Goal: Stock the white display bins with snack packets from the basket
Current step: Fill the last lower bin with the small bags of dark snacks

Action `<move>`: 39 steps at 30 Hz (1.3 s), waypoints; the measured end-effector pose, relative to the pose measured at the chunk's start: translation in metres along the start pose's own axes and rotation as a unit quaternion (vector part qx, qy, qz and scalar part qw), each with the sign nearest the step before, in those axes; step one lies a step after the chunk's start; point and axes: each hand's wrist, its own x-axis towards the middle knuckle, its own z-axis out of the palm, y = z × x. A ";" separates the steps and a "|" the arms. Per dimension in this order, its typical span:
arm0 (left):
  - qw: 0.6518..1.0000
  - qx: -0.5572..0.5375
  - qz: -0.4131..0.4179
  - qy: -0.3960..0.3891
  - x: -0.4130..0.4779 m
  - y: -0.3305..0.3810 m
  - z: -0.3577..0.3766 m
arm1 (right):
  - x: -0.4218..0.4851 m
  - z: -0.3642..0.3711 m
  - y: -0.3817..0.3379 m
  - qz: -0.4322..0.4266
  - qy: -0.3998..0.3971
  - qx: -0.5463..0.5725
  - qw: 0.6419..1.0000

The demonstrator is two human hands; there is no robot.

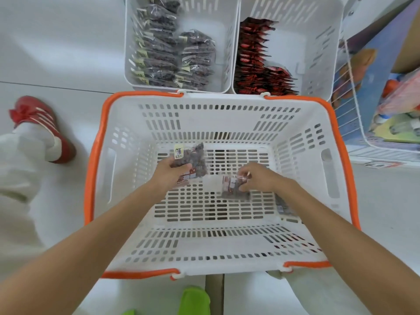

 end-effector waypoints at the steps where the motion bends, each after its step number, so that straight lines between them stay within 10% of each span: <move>1: 1.000 0.002 0.014 0.012 0.000 0.003 -0.005 | -0.004 -0.009 -0.016 -0.029 0.011 0.050 0.998; 7: 0.977 0.149 0.096 -0.117 -0.018 0.030 -0.013 | -0.019 -0.043 -0.115 -0.161 0.112 0.009 0.980; 11: 0.989 0.039 0.079 -0.120 -0.023 0.039 -0.017 | -0.025 -0.045 -0.128 -0.176 0.225 0.112 0.952; 26: 0.932 0.173 0.263 -0.181 -0.049 0.113 -0.039 | -0.052 -0.106 -0.178 -0.158 0.197 -0.148 0.956; 32: 0.877 0.236 0.418 0.026 -0.027 0.187 -0.054 | -0.045 -0.154 -0.196 -0.225 0.363 -0.069 0.902; 39: 0.825 0.393 0.356 0.196 0.073 0.220 -0.090 | 0.043 -0.186 -0.183 -0.151 0.517 -0.140 0.831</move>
